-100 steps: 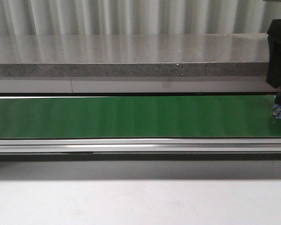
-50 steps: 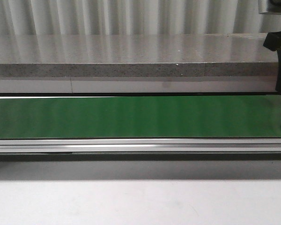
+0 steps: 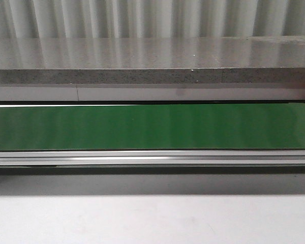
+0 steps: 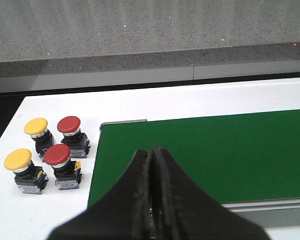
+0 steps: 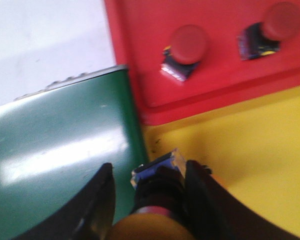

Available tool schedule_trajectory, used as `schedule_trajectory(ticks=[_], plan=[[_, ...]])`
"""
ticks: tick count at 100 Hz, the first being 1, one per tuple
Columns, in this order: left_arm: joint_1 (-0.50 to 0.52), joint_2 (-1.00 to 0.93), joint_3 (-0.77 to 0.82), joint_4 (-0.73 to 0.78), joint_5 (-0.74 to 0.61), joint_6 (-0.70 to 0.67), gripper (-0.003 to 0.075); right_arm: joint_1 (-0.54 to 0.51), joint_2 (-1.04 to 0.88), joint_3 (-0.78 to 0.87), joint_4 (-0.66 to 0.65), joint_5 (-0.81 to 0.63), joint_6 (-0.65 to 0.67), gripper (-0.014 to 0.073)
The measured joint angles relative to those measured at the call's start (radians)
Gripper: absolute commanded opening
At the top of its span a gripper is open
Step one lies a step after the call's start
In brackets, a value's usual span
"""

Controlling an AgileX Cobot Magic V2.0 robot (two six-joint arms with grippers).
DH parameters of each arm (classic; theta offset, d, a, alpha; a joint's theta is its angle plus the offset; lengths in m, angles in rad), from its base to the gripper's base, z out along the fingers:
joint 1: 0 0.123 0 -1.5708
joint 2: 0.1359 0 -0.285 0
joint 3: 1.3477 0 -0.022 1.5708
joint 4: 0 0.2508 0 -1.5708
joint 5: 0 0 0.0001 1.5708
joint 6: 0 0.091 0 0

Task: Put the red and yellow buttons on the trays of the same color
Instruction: 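Carry the yellow button into the yellow tray and open the right gripper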

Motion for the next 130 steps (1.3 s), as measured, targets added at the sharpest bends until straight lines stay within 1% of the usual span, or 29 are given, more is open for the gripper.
schedule_trajectory(ticks=[19,33,79,121,126,130], plan=[[0.0,0.0,0.0,0.0,0.0,0.0,-0.002,-0.148,0.011,0.0,-0.001,-0.07,0.045,0.0047],[0.0,0.0,0.0,0.0,0.0,0.0,-0.002,-0.207,0.054,0.0,-0.002,-0.107,0.075,0.0047],[0.0,0.0,0.0,-0.002,0.0,0.0,-0.002,-0.231,0.283,0.0,-0.002,-0.133,0.088,0.0047],[0.0,0.0,0.0,-0.003,-0.001,0.0,-0.002,-0.243,0.394,0.0,-0.002,-0.143,0.089,0.005],[0.0,0.0,0.0,-0.003,-0.001,0.0,-0.002,-0.243,0.402,0.0,-0.002,-0.145,0.091,0.0059],[0.0,0.0,0.0,-0.003,-0.001,0.0,-0.002,-0.243,0.409,0.0,-0.002,-0.145,0.09,0.0083]])
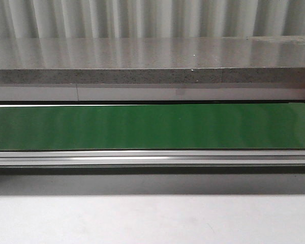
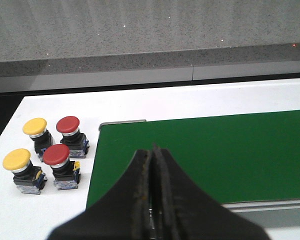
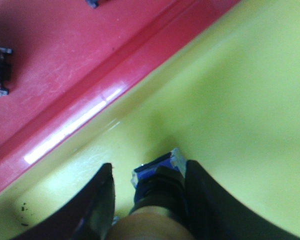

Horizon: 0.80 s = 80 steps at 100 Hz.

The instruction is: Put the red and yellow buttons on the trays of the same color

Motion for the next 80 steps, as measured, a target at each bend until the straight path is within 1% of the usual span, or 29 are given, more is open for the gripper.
schedule_trajectory(ticks=[10,12,17,22,27,36,44,62,80], plan=[[0.0,0.0,0.0,0.0,0.0,0.0,-0.002,0.0,0.003,0.0,0.0,0.0,0.005,0.0188],[0.0,0.0,0.0,0.0,0.0,0.0,-0.002,0.0,0.003,0.0,0.0,0.0,0.005,0.0229],[0.0,0.0,0.0,0.0,0.0,0.0,-0.002,0.0,0.003,0.0,0.0,0.0,0.006,0.0293],[0.0,0.0,0.0,0.0,0.0,0.0,-0.002,0.0,0.003,0.0,0.0,0.0,0.006,0.038],[0.0,0.0,0.0,0.0,-0.002,0.0,-0.002,0.0,0.003,0.0,0.0,0.0,0.006,0.0449],[0.0,0.0,0.0,0.0,-0.002,0.0,-0.002,0.0,0.003,0.0,0.0,0.005,0.012,0.0538],[0.0,0.0,0.0,0.0,-0.002,0.0,-0.002,0.0,0.002,0.0,0.0,0.006,0.014,0.0568],[0.0,0.0,0.0,0.0,-0.002,0.0,-0.002,0.0,-0.041,0.0,0.0,0.008,0.018,0.0564],[0.0,0.0,0.0,0.0,-0.002,0.0,-0.002,0.0,-0.141,0.0,0.0,0.008,0.023,0.0564]])
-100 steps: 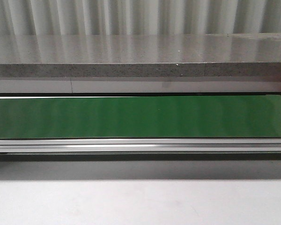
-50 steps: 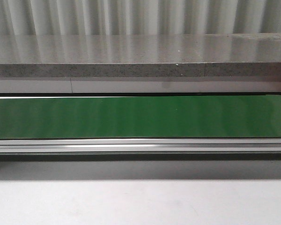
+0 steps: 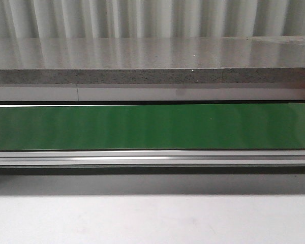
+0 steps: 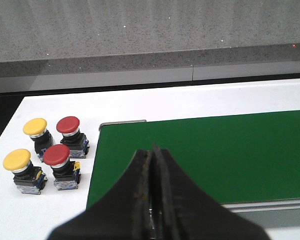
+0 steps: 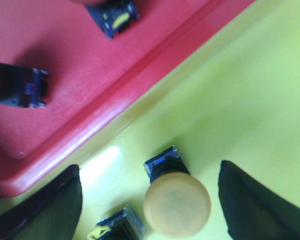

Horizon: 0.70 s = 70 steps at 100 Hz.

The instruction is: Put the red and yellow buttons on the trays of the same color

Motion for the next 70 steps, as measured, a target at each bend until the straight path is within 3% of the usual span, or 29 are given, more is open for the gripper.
schedule_trajectory(ticks=[27,70], plan=[[0.0,0.0,0.0,-0.001,0.0,0.0,-0.002,0.061,-0.195,0.0,0.002,0.021,0.003,0.0564],[0.0,0.0,0.0,-0.001,-0.001,0.0,-0.002,0.462,-0.489,0.077,0.01,-0.006,-0.086,0.0564]])
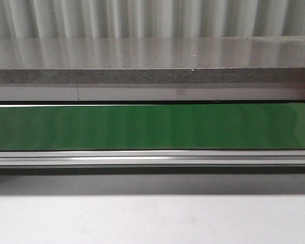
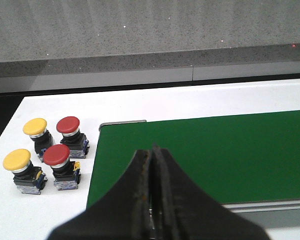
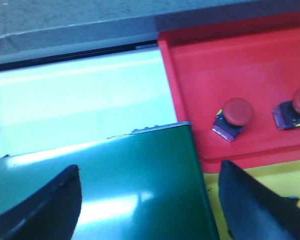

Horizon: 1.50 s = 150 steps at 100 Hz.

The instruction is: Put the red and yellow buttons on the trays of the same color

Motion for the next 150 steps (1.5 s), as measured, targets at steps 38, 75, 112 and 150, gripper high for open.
schedule_trajectory(ticks=[38,75,112,150], plan=[[0.0,0.0,0.0,0.0,0.0,0.001,-0.002,0.163,-0.345,0.308,0.0,-0.054,-0.051,0.0552],[0.0,0.0,0.0,0.0,0.0,0.001,-0.002,0.168,-0.569,0.443,0.0,-0.048,-0.053,-0.0065],[0.0,0.0,0.0,0.0,-0.002,0.001,-0.0002,0.168,-0.575,0.445,0.0,-0.005,-0.053,-0.0067],[0.0,0.0,0.0,-0.002,-0.002,0.001,0.0593,0.168,-0.575,0.445,0.0,-0.003,-0.053,-0.0067]])
